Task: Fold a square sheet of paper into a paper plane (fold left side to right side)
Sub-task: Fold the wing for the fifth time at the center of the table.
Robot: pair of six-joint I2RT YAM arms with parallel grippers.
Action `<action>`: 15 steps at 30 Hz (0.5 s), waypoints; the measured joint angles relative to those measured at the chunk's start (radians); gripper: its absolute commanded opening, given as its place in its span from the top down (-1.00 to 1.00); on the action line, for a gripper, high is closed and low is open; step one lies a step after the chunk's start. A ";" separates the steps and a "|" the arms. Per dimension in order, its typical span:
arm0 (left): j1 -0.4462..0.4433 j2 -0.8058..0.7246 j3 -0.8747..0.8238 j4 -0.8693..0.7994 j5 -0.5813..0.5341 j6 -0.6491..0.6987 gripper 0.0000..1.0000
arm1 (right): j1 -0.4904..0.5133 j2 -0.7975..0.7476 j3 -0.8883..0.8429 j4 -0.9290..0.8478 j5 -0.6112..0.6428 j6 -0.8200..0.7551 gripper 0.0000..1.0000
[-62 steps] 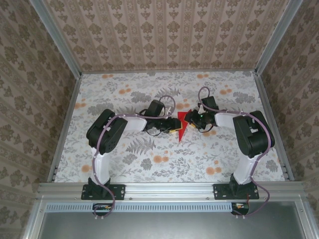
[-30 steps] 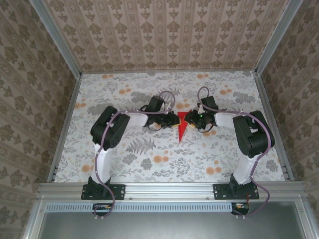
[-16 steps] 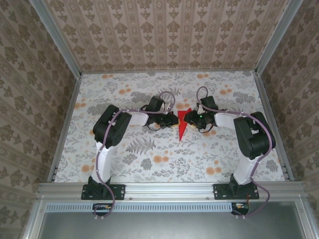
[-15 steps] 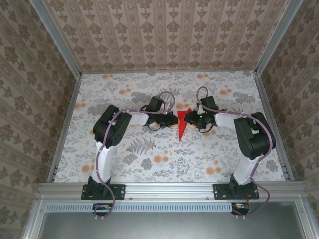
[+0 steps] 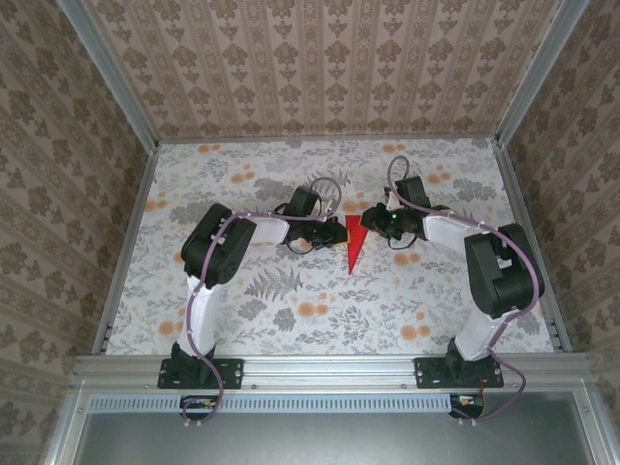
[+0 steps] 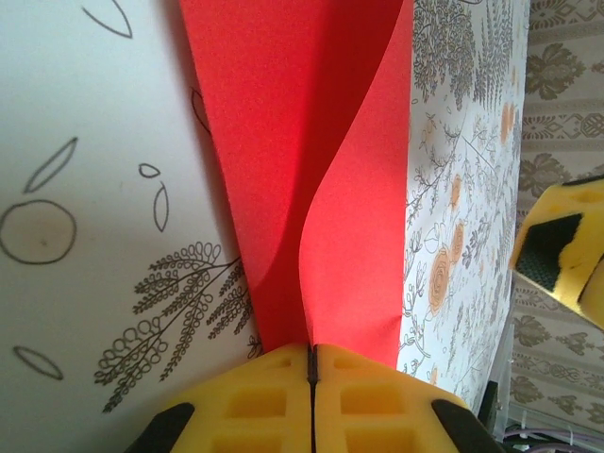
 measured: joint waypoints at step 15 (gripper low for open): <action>0.000 0.000 0.014 -0.041 -0.016 0.028 0.90 | 0.012 0.136 0.076 0.005 0.003 -0.019 0.49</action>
